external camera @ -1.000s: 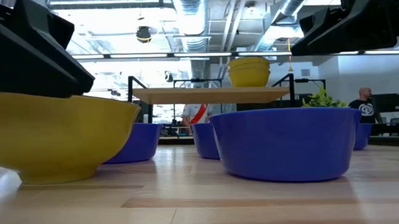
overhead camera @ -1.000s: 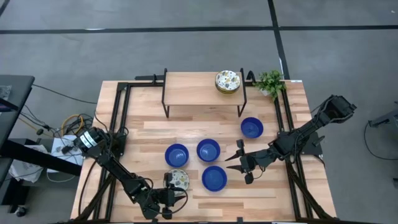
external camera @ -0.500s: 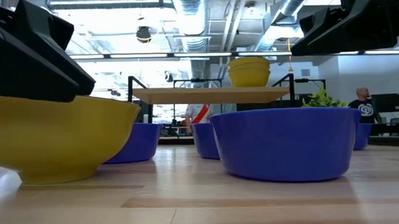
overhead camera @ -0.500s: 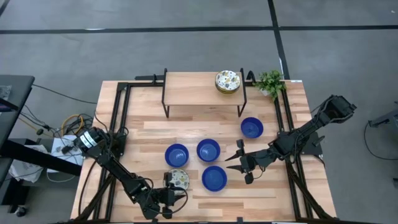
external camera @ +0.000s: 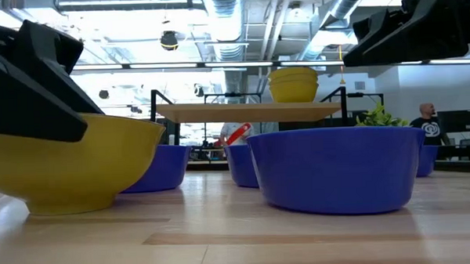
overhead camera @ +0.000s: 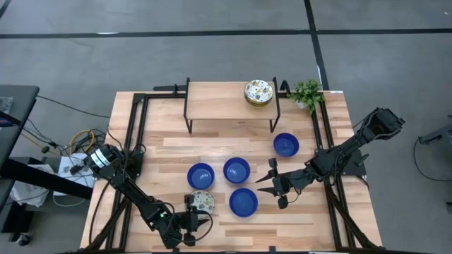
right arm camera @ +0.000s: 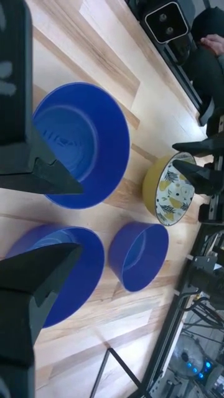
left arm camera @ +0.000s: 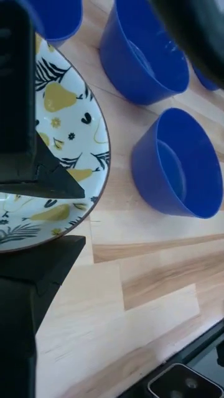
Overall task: Pick & Place Mini bowls
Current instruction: Stack the yellow patterned bowl on top of the yellow patterned bowl on the shelf
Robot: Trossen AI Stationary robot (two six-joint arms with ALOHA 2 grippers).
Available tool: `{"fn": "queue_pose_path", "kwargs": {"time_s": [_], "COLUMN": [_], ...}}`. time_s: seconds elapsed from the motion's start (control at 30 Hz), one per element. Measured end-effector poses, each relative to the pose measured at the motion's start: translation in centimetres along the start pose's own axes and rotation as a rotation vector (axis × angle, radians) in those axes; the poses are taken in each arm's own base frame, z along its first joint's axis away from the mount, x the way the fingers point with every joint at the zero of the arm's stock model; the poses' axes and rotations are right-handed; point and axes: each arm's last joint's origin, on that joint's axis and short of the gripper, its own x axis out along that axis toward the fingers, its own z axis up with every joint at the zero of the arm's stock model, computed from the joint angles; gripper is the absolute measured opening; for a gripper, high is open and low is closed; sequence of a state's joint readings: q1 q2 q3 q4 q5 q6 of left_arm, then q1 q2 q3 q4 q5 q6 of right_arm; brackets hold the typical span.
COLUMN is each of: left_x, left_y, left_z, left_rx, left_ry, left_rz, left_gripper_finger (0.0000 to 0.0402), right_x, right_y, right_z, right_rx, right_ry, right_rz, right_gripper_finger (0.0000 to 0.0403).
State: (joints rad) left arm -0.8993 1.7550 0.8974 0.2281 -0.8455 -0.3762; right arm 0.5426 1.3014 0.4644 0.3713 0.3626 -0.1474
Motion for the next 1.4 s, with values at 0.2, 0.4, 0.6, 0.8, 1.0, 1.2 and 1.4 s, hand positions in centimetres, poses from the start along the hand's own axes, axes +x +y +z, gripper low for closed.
{"fn": "queue_pose_path", "kwargs": {"time_s": [0.2,0.4,0.6,0.8,1.0,1.2,1.4], "left_x": [0.1,0.3,0.5,0.7,0.9,0.9,0.8], "left_y": [0.2,0.4,0.7,1.0,1.1,1.1,1.1], "left_z": [-0.3,-0.3,-0.3,-0.5,-0.5,-0.5,-0.4], "left_rx": [-0.024,-0.030,-0.053,-0.081,-0.084,-0.081,-0.060], "left_ry": [0.026,0.027,0.036,0.063,0.068,0.068,0.063], "left_rz": [0.014,0.022,0.038,0.046,0.043,0.043,0.041], "left_gripper_finger": [0.0106,0.0106,0.0106,0.0106,0.0106,0.0085,0.0051], "right_x": [0.0,0.0,0.0,0.0,0.0,0.0,0.0], "right_y": [0.0,0.0,0.0,0.0,0.0,0.0,0.0], "right_z": [0.0,0.0,0.0,0.0,0.0,0.0,0.0], "right_rx": [0.000,0.000,0.003,0.016,0.016,0.017,0.017], "right_ry": [0.000,0.000,-0.001,0.000,0.000,0.000,0.000], "right_rz": [0.000,0.000,0.000,0.000,-0.001,-0.001,-0.002], "right_gripper_finger": [0.0127,0.0127,0.0127,0.0127,0.0127,0.0127,0.0127]}}
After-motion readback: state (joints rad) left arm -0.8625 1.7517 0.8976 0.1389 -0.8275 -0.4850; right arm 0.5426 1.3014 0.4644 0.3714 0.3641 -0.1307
